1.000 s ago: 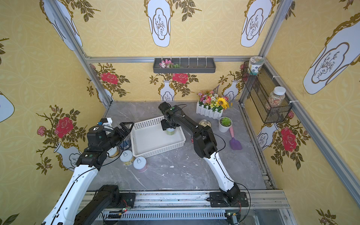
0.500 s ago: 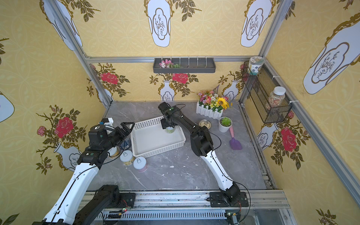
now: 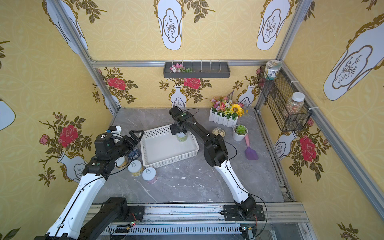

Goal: Put the canned food in the basket
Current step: Place the canned food in the basket, then pick up the canned food from the center of the board.

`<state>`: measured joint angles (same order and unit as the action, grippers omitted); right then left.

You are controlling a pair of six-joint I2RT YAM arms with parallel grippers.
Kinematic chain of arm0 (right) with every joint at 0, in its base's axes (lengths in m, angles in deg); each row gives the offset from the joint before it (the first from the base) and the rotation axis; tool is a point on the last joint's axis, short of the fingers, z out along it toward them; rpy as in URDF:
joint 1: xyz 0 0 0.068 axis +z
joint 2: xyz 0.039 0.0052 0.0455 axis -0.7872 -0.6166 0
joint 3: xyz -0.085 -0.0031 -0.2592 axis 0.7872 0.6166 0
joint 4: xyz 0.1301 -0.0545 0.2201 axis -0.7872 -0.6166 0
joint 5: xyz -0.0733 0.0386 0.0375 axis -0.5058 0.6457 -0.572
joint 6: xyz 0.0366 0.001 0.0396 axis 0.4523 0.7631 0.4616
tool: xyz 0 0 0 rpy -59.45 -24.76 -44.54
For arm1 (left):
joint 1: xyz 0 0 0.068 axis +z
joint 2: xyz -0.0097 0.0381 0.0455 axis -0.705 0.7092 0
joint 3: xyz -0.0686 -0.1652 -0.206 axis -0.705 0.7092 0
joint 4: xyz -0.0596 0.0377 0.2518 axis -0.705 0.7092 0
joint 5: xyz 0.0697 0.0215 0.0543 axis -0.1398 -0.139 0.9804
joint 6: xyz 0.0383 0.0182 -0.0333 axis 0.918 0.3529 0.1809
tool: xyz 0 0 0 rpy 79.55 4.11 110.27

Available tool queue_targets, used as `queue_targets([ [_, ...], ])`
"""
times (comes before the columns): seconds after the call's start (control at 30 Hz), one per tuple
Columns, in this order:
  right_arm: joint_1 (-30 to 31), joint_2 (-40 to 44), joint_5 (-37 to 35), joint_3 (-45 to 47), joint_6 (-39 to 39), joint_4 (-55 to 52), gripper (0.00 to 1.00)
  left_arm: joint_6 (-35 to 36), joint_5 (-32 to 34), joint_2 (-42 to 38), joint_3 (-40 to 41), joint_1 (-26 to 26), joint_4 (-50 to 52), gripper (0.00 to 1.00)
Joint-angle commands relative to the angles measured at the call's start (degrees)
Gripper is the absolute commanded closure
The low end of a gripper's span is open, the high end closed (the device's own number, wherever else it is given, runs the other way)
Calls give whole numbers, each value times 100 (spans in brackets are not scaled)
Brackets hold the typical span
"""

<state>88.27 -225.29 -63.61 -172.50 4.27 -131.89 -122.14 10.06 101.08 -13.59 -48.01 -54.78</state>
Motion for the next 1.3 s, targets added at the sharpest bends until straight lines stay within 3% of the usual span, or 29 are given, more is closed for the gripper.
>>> queue_targets([
  [0.0,25,204,-101,93,-100,70,3,37,-90,6,-13,2,-69,0],
  [0.23,600,1999,-510,1629,-36,765,3,63,-55,-3,-50,2,-58,0],
  [0.37,1543,3175,-512,3081,177,1335,3,41,328,-67,-149,2,195,0],
  [0.47,2489,3438,-987,3572,326,1377,3,-157,803,-270,-159,106,450,0],
  [0.6,3502,3256,-1612,3749,552,1208,3,-271,1472,-636,-224,283,893,0],
  [0.77,4114,2861,-1565,3906,833,1376,3,-152,1578,-886,-440,711,1431,0],
  [1.0,4132,2188,-1174,3812,1023,1587,3,191,954,-637,-564,1552,1753,0],
  [1.27,3861,1732,-733,3504,1098,1651,3,219,909,-927,-503,1632,1665,0],
])
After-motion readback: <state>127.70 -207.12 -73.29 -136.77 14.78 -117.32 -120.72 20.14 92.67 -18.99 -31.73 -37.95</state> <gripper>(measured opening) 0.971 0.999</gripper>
